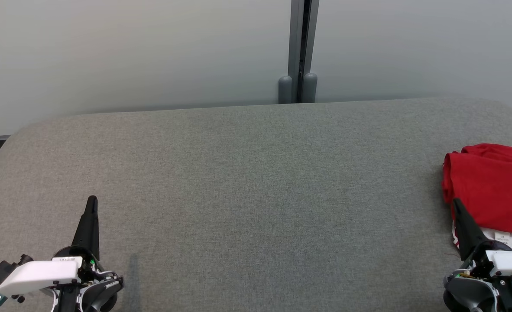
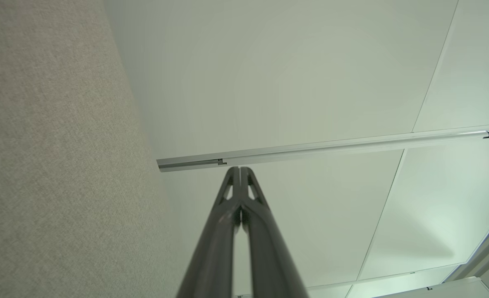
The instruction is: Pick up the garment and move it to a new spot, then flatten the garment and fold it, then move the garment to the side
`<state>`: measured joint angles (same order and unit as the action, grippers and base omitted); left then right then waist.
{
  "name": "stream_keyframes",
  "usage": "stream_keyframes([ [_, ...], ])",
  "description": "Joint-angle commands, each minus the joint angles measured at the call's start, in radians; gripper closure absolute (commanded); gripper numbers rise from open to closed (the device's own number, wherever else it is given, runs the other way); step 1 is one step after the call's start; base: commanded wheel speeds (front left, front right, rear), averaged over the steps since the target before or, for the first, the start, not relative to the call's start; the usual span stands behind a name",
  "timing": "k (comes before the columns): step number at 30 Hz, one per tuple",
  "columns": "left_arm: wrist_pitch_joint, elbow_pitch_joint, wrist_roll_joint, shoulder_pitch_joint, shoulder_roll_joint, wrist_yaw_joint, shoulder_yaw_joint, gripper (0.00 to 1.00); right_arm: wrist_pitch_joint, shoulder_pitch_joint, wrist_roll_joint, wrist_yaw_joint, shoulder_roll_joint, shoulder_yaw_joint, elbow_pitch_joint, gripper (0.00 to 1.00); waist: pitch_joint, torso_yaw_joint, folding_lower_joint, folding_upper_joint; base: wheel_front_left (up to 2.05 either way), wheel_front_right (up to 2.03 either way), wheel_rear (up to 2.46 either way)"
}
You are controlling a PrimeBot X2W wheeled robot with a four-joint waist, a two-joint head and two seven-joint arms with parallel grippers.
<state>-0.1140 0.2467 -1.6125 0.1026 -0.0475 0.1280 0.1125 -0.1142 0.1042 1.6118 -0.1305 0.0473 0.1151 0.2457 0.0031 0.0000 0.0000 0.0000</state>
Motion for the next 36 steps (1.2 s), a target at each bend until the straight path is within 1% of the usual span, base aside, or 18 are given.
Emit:
stream_keyframes([
  [1, -0.004, -0.003, -0.001, 0.014, -0.005, 0.005, 0.004, 1.00, -0.003, 0.009, 0.002, 0.000, 0.005, 0.000, -0.003, 1.00, 0.000, 0.000, 0.0000, 0.0000, 0.00, 0.00, 0.00],
  [36, -0.003, -0.003, -0.001, 0.014, -0.005, 0.005, 0.004, 1.00, -0.003, 0.009, 0.002, 0.000, 0.005, 0.001, -0.003, 1.00, 0.000, 0.000, 0.0000, 0.0000, 0.00, 0.00, 0.00],
])
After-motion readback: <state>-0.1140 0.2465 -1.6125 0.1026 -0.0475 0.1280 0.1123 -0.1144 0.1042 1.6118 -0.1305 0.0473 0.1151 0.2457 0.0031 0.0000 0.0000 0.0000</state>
